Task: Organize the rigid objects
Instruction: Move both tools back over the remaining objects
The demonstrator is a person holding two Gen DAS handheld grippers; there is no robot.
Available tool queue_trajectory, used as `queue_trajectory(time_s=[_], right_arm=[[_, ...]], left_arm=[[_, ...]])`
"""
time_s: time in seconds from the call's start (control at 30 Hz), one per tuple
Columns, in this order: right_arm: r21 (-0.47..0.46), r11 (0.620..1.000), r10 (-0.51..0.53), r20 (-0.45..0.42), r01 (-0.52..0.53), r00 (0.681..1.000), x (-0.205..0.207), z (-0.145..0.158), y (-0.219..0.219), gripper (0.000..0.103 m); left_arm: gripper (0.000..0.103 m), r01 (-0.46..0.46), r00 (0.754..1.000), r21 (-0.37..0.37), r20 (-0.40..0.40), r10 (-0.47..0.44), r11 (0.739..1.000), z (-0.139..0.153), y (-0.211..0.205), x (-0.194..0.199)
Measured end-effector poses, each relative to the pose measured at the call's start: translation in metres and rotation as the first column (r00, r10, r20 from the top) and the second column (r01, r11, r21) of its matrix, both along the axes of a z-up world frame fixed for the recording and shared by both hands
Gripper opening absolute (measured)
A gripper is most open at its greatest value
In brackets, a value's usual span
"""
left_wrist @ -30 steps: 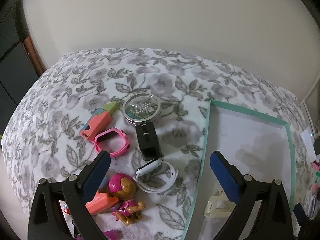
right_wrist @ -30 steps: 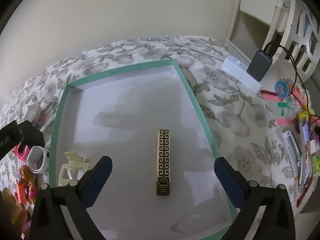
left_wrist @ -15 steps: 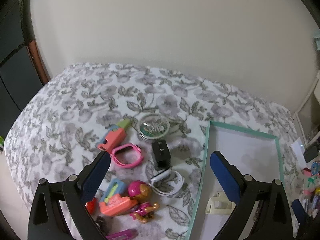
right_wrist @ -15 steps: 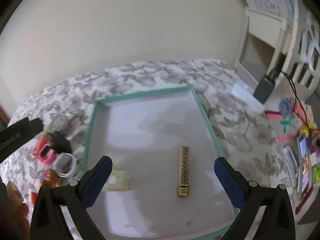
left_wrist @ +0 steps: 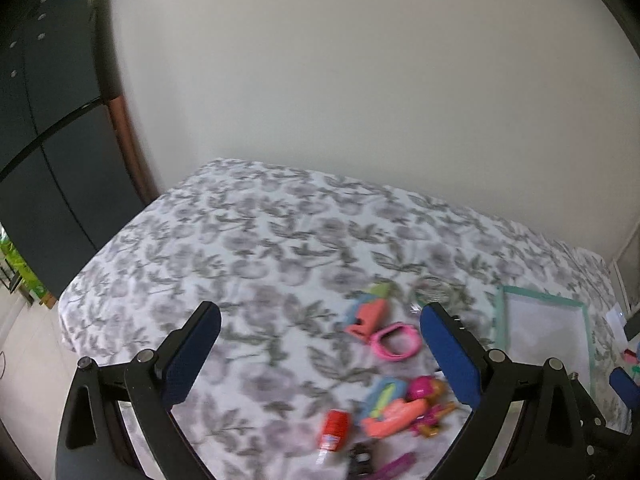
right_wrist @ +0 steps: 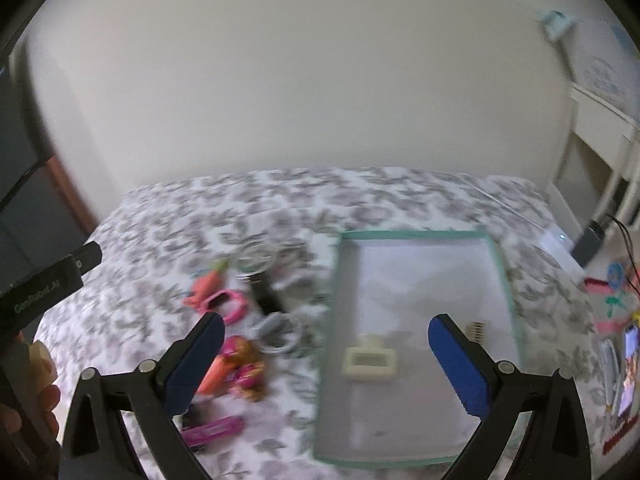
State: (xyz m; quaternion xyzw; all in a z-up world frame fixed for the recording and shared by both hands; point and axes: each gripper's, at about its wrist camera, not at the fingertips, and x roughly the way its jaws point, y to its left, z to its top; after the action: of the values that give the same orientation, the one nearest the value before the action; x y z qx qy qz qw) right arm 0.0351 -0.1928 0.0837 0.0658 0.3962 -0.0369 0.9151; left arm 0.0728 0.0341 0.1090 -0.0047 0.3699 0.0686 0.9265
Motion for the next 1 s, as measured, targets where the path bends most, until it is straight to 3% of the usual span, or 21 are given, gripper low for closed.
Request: queue_trajectory(time_s=[0.2,0.3,0.43,0.63,1.0], right_arm=[[0.035,0.994,0.110,-0.058,-0.108,0.992,0.002,-0.007,0.046,0.103],[0.054,0.989,0.145,-0.129,-0.139,0.981,0.005,-0.025,0.064,0.103],[0.012,0.985,0.173,-0.232,-0.175,0.957,0.009,-0.058,0.078,0.103],[0.072,0.980,0.201,-0.348,-0.187,0.916,0.011,-0.097,0.080,0.103],[0.085,0.952,0.301,-0.448,-0.295,0.842,0.015,-0.132,0.113,0.103]], left_arm=[[0.100,-0.036,0.998,-0.026,-0.051,0.035,0.999,-0.016,0.034,-0.013],[0.100,-0.044,0.990,-0.051,-0.137,0.036,0.998,-0.044,0.043,-0.016],[0.100,-0.029,0.967,-0.049,-0.253,0.016,0.998,-0.088,0.044,-0.021],[0.100,-0.037,0.937,-0.050,-0.348,0.017,0.998,-0.137,0.043,-0.032],[0.100,-0.099,0.922,-0.061,-0.381,0.069,0.993,-0.163,0.062,-0.040]])
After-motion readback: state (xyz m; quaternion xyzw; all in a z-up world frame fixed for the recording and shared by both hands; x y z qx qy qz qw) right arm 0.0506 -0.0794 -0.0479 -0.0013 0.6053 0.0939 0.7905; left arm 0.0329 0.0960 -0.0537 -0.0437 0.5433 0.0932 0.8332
